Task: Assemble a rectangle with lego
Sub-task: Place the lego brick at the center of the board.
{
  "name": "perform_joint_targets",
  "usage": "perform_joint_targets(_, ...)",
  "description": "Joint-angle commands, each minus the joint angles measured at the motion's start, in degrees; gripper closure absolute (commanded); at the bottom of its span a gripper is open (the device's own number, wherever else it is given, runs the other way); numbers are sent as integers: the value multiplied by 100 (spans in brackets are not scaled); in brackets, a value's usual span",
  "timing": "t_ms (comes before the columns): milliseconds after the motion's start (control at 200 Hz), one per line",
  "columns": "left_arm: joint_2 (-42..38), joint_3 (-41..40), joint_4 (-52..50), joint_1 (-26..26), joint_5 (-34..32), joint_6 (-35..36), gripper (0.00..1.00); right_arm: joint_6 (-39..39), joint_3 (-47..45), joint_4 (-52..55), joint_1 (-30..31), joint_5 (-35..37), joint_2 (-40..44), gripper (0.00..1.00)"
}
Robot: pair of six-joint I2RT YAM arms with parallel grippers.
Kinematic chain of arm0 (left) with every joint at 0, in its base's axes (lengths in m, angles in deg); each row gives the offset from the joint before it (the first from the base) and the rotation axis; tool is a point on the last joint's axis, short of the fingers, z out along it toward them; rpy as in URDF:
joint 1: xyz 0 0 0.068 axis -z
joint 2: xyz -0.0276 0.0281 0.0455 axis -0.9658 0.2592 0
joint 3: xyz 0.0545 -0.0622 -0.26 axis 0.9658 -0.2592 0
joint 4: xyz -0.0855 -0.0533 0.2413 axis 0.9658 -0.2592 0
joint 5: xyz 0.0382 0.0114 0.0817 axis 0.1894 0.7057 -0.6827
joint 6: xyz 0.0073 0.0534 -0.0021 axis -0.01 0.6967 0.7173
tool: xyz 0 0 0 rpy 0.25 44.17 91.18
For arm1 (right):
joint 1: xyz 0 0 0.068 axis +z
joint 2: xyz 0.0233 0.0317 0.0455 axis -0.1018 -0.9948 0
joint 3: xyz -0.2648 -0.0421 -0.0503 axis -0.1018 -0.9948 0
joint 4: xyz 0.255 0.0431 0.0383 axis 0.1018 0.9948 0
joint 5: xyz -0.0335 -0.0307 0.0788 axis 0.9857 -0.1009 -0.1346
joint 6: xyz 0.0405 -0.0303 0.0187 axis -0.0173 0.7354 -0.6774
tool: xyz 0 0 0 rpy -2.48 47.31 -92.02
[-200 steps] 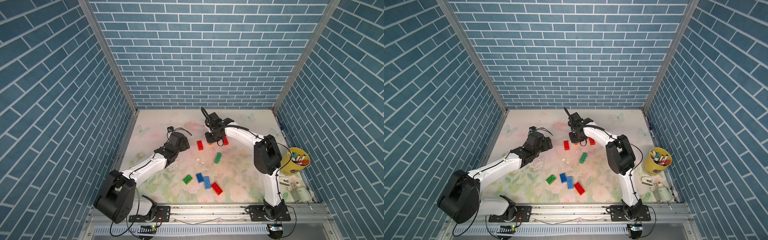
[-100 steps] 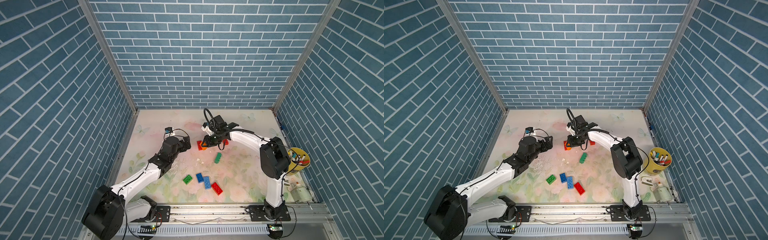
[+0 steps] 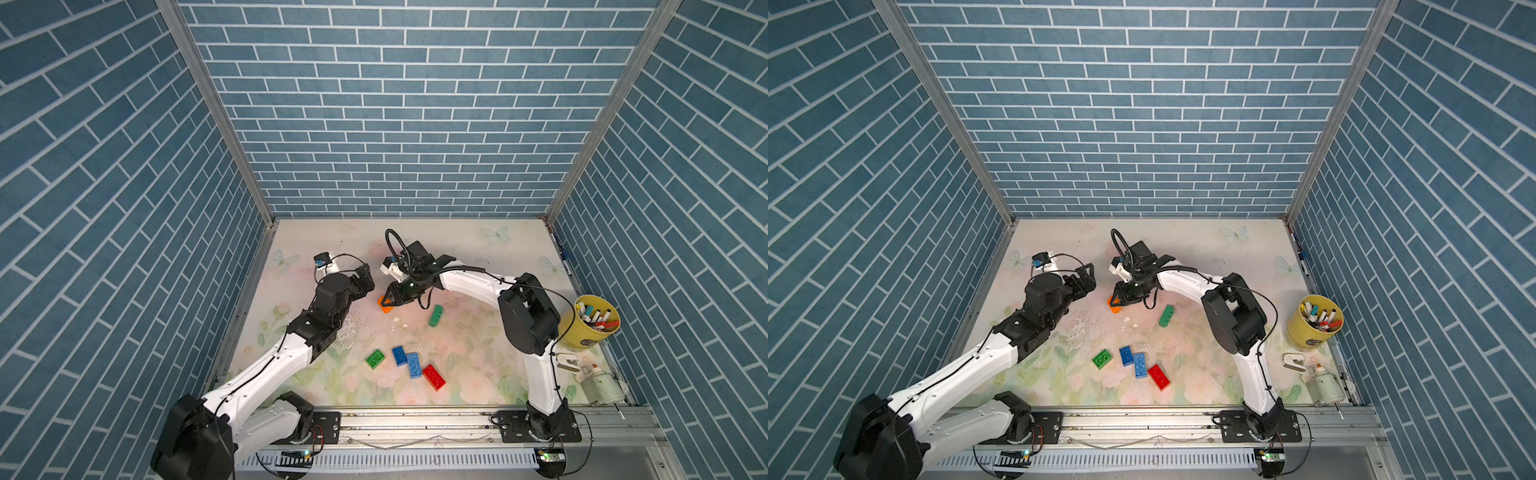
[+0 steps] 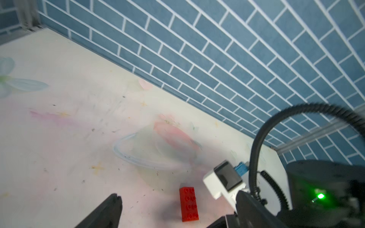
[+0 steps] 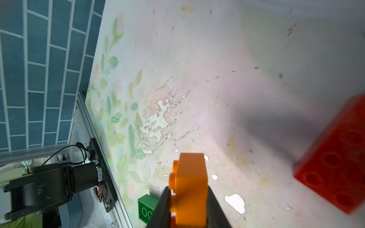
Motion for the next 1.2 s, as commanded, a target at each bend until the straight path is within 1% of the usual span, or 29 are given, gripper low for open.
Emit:
perform_joint_targets(0,-341,-249,-276,-31,-809,-196,5,-68,282,105,36,-104,-235,73)
perform_joint_targets(130,-341,-266,-273,-32,-868,-213,4,-57,424,188,88,-69,-436,73)
perform_joint_targets(160,-301,-245,-285,-31,-839,-225,5,-48,435,194,87,-60,-433,73)
perform_joint_targets(185,-260,-236,-285,-33,-820,-225,4,-44,451,202,89,-51,-620,73)
perform_joint_targets(390,26,-163,-211,-35,-651,-236,5,13,575,313,89,11,-848,72)
perform_joint_targets(625,149,-97,-160,-42,-558,-225,5,93,643,383,84,64,-916,70)
perform_joint_targets(755,234,-54,-136,-41,-512,-211,4,111,650,401,80,90,-933,67)
perform_joint_targets(1035,379,-43,-74,-36,-398,-220,5,145,616,401,63,177,-844,55)
perform_joint_targets(1195,376,-78,-59,-35,-409,-198,5,230,591,470,63,380,-706,45)
